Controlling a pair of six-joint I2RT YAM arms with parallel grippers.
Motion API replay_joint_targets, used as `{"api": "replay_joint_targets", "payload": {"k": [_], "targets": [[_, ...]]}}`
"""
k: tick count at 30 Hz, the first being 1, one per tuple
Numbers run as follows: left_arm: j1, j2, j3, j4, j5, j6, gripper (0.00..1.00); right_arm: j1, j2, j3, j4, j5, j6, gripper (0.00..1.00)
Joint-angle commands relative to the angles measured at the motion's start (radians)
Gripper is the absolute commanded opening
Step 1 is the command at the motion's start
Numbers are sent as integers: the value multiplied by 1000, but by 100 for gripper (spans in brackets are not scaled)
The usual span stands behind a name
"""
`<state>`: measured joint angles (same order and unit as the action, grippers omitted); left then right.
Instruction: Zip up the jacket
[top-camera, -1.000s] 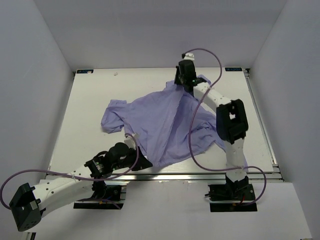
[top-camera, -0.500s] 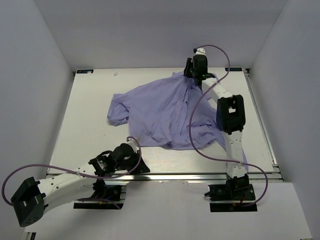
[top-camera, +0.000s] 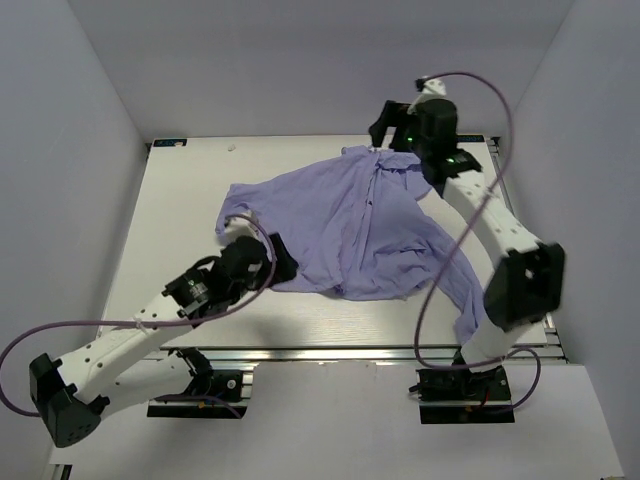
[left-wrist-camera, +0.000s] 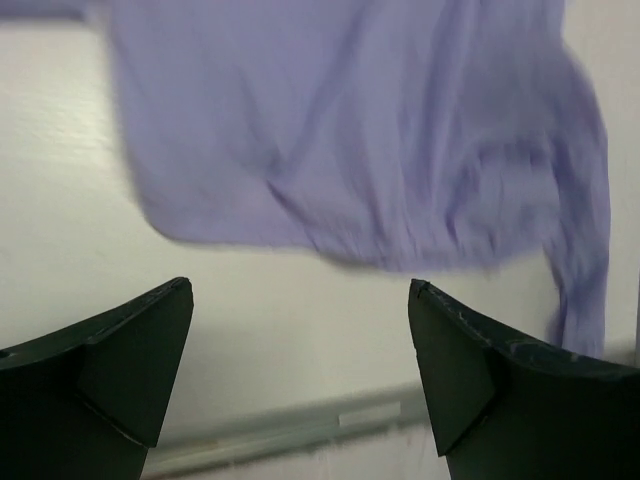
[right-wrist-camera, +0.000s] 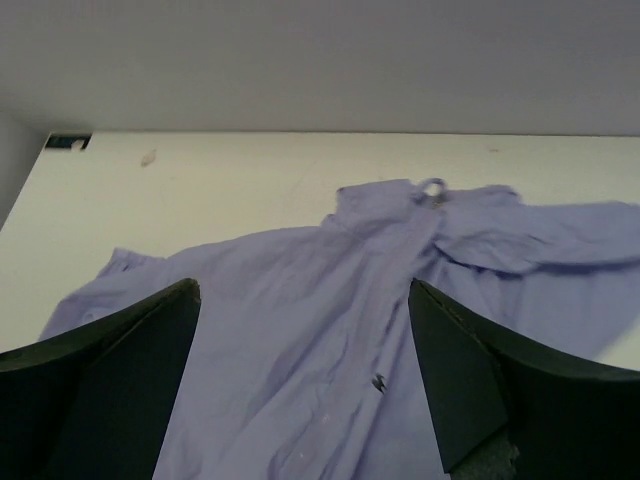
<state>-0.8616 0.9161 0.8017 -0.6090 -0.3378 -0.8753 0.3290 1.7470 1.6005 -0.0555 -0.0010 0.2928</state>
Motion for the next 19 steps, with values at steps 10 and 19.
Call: {"api": "replay_joint_targets", "payload": {"k": [10,19], "targets": [[685,194,182,109,-24,246,98,-58,-627,-681,-291,464,201,89],[688,72,28,322,13,303,98,-58,-823,-860,-250,417,194,90]]}}
